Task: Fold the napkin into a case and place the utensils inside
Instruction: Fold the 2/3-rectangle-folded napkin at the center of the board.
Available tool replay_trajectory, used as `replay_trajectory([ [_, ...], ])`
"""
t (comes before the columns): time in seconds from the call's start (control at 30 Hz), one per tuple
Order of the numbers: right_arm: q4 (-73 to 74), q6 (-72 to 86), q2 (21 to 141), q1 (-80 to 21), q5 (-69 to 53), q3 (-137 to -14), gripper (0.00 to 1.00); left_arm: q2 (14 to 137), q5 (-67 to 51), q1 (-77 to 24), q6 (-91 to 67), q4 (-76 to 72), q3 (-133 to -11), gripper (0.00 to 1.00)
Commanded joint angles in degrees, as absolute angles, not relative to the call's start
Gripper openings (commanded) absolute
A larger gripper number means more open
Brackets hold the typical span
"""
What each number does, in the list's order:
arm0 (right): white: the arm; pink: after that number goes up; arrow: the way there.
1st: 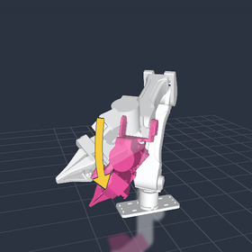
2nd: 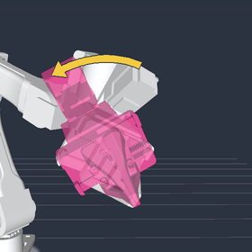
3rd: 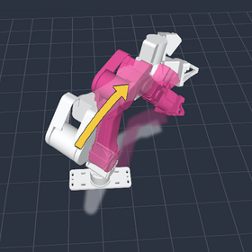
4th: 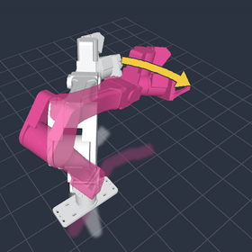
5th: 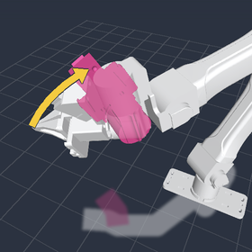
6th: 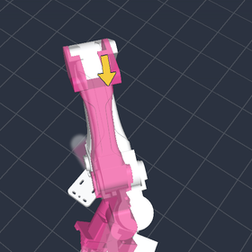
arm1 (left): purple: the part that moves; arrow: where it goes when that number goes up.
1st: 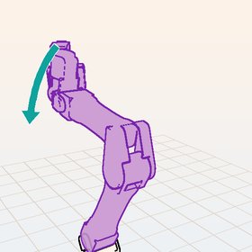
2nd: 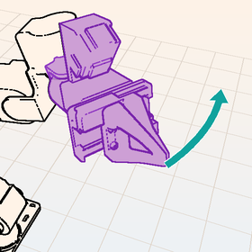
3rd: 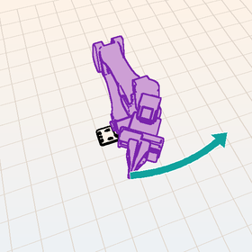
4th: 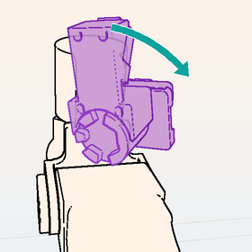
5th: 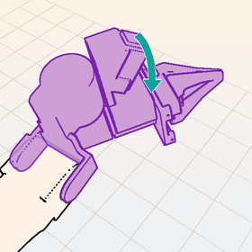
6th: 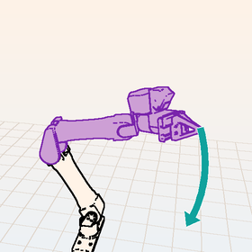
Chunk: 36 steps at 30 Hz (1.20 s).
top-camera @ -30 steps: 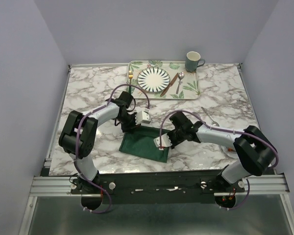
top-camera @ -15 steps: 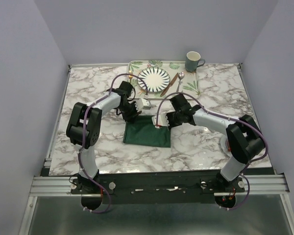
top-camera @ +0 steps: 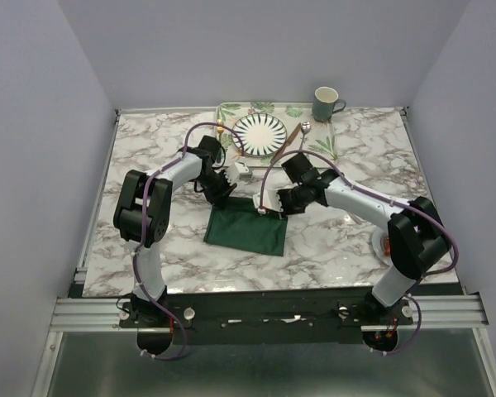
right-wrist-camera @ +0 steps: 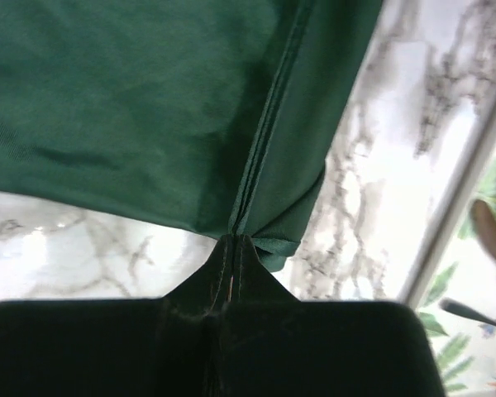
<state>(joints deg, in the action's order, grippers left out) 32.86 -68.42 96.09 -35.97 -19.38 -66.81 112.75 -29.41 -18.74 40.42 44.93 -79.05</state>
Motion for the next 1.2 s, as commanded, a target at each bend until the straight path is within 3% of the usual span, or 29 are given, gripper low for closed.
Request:
replay_trajectory([
  [0.0, 35.6, -65.6, 95.0, -38.4, -20.5, -62.0, 0.00, 114.4, -30.2, -18.4, 38.3, 46.3, -77.3, 0.00],
  [0.53, 28.3, -61.6, 106.9, -36.1, -11.0, -67.2, 0.01, 116.1, -31.6, -16.9, 35.3, 48.2, -79.8, 0.00],
  [0.93, 43.9, -60.3, 102.8, -35.3, -21.2, -81.6, 0.01, 117.5, -31.9, -16.4, 31.7, 48.9, -82.8, 0.00],
  [1.17, 39.4, -59.2, 102.0, -39.7, -19.3, -71.0, 0.01, 117.4, -31.9, -16.0, 29.2, 47.5, -80.9, 0.00],
])
